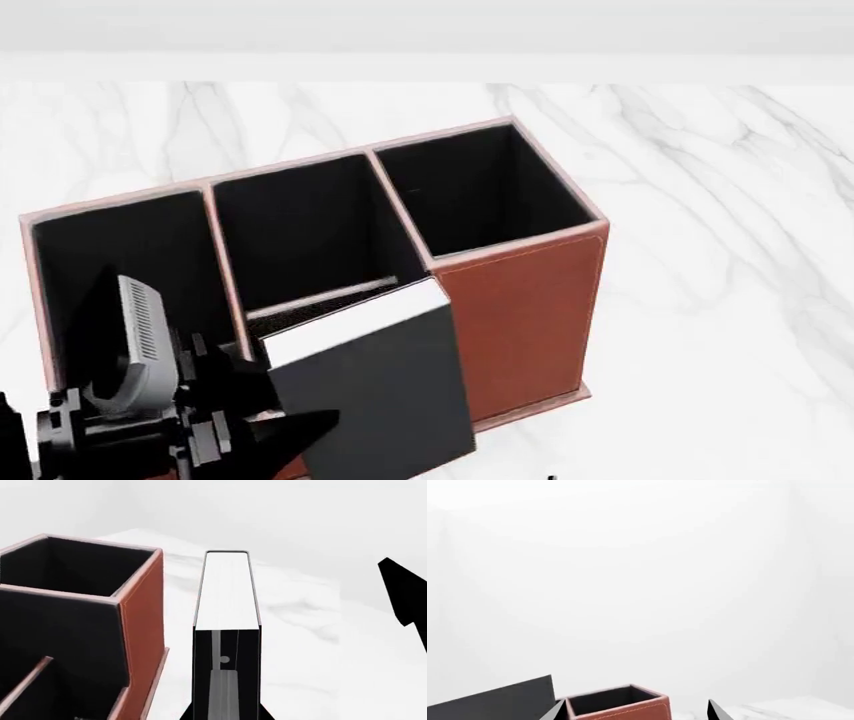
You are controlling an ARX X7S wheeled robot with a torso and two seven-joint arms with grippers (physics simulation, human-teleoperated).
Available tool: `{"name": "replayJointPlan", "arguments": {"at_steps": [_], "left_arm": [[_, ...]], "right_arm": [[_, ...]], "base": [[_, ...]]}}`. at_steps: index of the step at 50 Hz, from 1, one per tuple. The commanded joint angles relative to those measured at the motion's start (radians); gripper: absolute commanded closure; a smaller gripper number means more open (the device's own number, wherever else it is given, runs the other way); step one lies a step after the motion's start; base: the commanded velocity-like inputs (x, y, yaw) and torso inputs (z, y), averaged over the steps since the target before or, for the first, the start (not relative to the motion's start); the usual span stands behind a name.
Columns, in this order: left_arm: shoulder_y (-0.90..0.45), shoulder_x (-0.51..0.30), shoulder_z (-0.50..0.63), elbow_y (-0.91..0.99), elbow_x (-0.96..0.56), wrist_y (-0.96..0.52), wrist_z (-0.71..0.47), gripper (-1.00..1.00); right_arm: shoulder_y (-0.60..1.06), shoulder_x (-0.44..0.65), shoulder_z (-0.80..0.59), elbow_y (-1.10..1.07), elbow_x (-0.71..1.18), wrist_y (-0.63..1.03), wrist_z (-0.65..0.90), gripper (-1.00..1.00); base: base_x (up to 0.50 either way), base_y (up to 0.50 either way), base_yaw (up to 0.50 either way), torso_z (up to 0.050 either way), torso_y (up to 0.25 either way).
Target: Pick up the book and place it in the back compartment of the caddy.
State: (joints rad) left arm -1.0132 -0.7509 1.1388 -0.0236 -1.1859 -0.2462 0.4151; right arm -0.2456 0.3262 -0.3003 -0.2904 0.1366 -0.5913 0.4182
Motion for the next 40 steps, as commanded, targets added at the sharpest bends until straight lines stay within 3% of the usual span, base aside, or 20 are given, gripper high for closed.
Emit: {"name": "replayJointPlan", "arguments": {"at_steps": [1,6,22,40], "left_arm": [[-0.063,0.004,-0.016,-0.015,-0.024,-0.056,0.034,1.0],[-0.113,0.017,0.013,-0.062,-0.006,-0.107,0.12,1.0],[-0.167,0.018,0.02,-0.136,-0.035,-0.165,0.248,1.0],[-0.16,0.027,-0.003,-0.168,0.03,-0.084,0.186,1.0]], "right_arm": [[-0.003,0.004,-0.004,0.005,-0.001,-0.018,-0.001,-1.0],[0.014,0.004,-0.009,0.02,0.014,-0.008,-0.005,-1.0],[0.022,0.002,-0.015,0.037,0.012,-0.014,-0.003,-1.0],[0.03,0.002,-0.025,0.047,0.009,-0.012,-0.001,-1.0]], "base": [[0.0,0.0,0.0,0.0,0.0],[0.0,0.0,0.0,0.002,0.002],[0.0,0.0,0.0,0.0,0.001],[0.0,0.0,0.0,0.001,0.001]]}}
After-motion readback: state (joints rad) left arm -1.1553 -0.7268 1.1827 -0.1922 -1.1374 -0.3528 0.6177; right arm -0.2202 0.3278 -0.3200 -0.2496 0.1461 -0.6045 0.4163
